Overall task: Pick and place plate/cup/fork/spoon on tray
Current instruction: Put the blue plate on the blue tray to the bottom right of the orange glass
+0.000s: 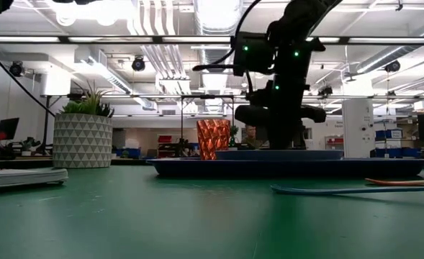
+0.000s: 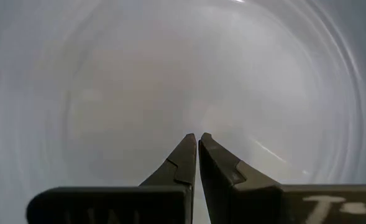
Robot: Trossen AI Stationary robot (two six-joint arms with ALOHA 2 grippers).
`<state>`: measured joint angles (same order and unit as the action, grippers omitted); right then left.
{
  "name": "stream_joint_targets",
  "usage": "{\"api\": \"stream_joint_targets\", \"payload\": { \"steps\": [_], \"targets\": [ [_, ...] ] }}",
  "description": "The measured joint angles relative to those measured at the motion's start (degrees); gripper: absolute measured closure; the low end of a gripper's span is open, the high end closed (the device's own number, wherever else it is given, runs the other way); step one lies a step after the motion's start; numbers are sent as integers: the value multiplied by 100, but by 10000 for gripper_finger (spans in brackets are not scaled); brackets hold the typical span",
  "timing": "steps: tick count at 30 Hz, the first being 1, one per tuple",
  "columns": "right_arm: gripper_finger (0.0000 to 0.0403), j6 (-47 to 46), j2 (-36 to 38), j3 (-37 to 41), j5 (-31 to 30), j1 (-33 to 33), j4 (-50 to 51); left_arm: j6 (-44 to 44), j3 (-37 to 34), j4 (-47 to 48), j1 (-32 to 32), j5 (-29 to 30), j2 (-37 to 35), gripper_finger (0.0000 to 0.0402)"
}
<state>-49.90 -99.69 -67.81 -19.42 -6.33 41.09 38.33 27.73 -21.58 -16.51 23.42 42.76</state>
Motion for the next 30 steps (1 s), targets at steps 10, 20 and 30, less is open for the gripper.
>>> {"api": "stream_joint_targets", "payload": {
  "steps": [10,20,30],
  "targets": [
    [394,89,-163,186,-173,3,-118,2,0,7,0,158,39,356],
    [394,26,-68,388,-326,3,-69,2,-2,9,0,160,65,356],
    [394,-49,-7,522,-334,3,203,7,-2,10,0,242,70,356]
  ]
}}
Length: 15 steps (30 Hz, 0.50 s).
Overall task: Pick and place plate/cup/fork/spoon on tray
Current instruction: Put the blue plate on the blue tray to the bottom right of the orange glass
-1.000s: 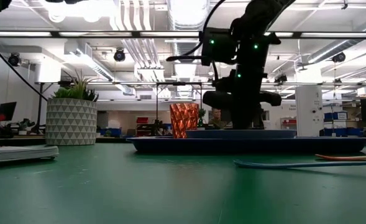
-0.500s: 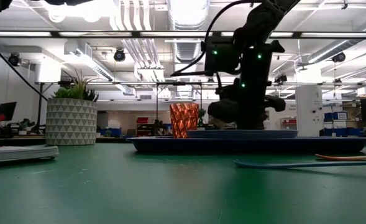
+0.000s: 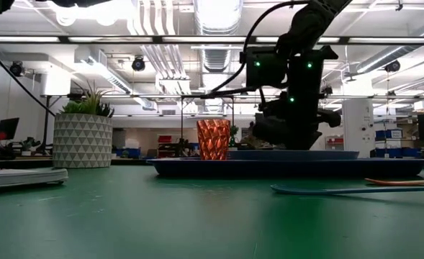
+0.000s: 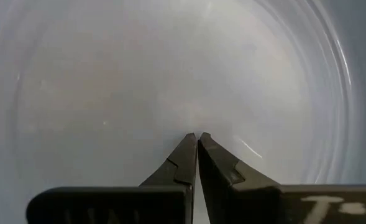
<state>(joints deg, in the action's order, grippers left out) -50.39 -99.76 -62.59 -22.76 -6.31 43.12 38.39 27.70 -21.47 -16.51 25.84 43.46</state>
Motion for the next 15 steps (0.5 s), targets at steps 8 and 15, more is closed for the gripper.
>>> {"api": "stream_joint_targets", "payload": {
  "steps": [8,15],
  "targets": [
    [394,-4,4,3,-107,2,299,-2,0,2,0,10,0,356],
    [394,-17,2,10,-247,0,648,-2,0,7,0,21,0,356]
  ]
}}
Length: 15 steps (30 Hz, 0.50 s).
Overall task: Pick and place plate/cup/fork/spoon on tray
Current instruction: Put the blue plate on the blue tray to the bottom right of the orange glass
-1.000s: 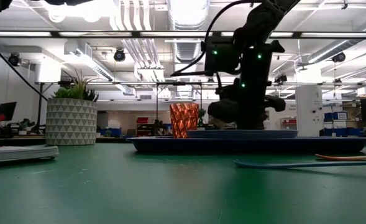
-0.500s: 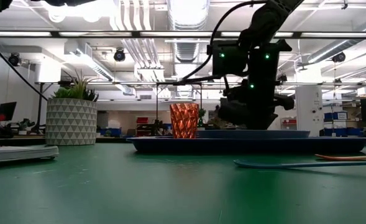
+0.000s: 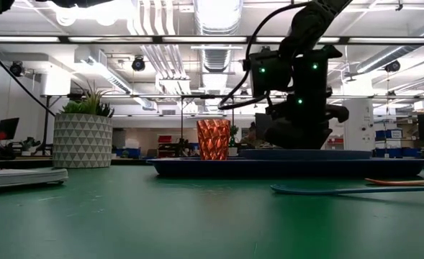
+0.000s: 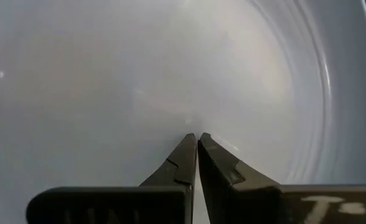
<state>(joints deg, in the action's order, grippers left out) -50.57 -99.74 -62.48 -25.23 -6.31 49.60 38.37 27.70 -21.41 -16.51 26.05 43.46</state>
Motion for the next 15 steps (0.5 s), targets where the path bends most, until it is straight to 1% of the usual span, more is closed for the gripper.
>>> {"api": "stream_joint_targets", "payload": {
  "steps": [6,15],
  "targets": [
    [394,17,0,1,-187,-11,185,0,0,0,0,2,0,356],
    [394,-7,0,-8,-226,-22,203,0,-2,4,0,2,0,356]
  ]
}}
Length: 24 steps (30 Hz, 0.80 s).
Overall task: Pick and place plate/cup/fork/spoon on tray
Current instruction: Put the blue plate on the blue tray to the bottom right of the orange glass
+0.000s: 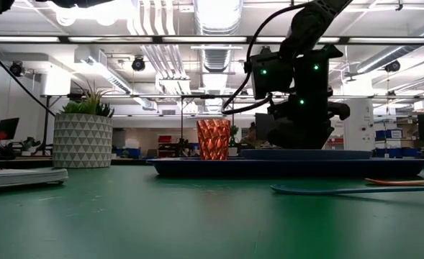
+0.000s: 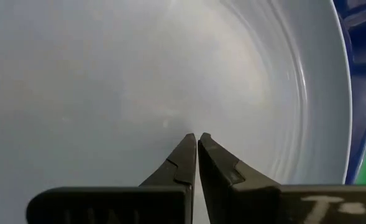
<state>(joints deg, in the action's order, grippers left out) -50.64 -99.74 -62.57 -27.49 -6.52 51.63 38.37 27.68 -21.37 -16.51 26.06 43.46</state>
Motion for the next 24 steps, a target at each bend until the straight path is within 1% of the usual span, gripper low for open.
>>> {"api": "stream_joint_targets", "payload": {
  "steps": [7,10,14,16,20,24],
  "targets": [
    [394,-46,0,-441,180,40,-54,-2,-2,2,0,0,0,356],
    [394,51,0,-531,183,50,-406,0,-2,0,0,0,0,356],
    [394,344,0,-434,183,50,-1182,0,-2,0,0,0,0,356],
    [394,414,0,-372,184,50,-1404,0,-2,1,0,0,0,356],
    [394,411,0,-287,168,50,-1490,0,-2,1,0,0,0,356],
    [394,336,0,-131,3,50,-1520,0,-2,2,0,0,0,356]
  ]
}}
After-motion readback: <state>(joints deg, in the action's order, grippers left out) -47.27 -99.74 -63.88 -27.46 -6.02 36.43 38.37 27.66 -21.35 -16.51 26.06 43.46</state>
